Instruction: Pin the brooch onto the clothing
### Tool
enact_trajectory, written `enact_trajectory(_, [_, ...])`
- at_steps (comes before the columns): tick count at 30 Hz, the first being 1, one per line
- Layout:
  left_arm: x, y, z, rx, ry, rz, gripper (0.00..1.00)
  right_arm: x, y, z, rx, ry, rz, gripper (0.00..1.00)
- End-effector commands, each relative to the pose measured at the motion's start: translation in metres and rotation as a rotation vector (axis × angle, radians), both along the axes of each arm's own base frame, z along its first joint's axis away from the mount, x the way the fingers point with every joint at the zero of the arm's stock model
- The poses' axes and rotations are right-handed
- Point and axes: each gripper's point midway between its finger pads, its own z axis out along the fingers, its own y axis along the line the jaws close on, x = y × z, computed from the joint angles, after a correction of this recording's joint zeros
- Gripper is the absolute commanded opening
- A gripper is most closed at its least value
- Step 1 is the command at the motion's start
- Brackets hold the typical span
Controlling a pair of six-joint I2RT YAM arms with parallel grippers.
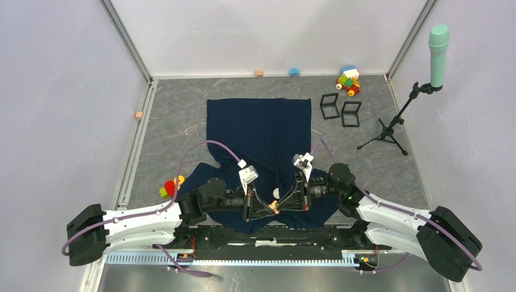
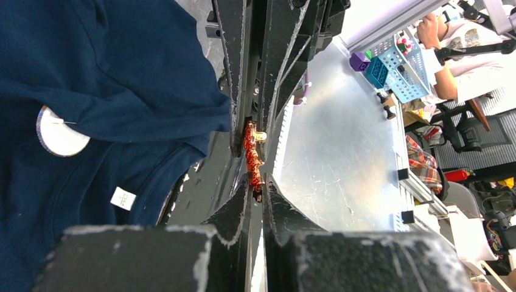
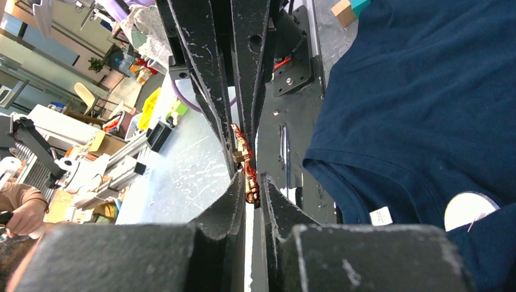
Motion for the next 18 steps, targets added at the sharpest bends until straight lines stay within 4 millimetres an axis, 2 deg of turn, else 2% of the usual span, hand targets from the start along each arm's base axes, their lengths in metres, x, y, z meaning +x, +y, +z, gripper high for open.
enact_trajectory(1, [0.004, -0.011, 0.053, -0.143, -0.048, 0.006, 0.02, 0.015, 0.007, 0.009, 0.017, -0.065, -0.059, 0.17])
enact_trajectory(6, [0.030, -0.001, 0.027, -0.054, 0.005, 0.183, 0.02, 0.011, 0.003, 0.024, 0.057, -0.121, -0.053, 0.34])
enact_trajectory(12, [0.043, 0.007, 0.005, -0.009, 0.112, 0.307, 0.02, 0.010, -0.002, 0.040, 0.098, -0.204, -0.074, 0.50])
enact_trajectory(15, [0.049, 0.009, 0.000, -0.003, 0.149, 0.352, 0.02, 0.024, -0.003, 0.043, 0.061, -0.246, -0.151, 0.59])
enact_trajectory(18, [0.055, 0.013, -0.006, 0.015, 0.191, 0.400, 0.02, 0.047, -0.008, 0.033, -0.034, -0.270, -0.271, 0.61])
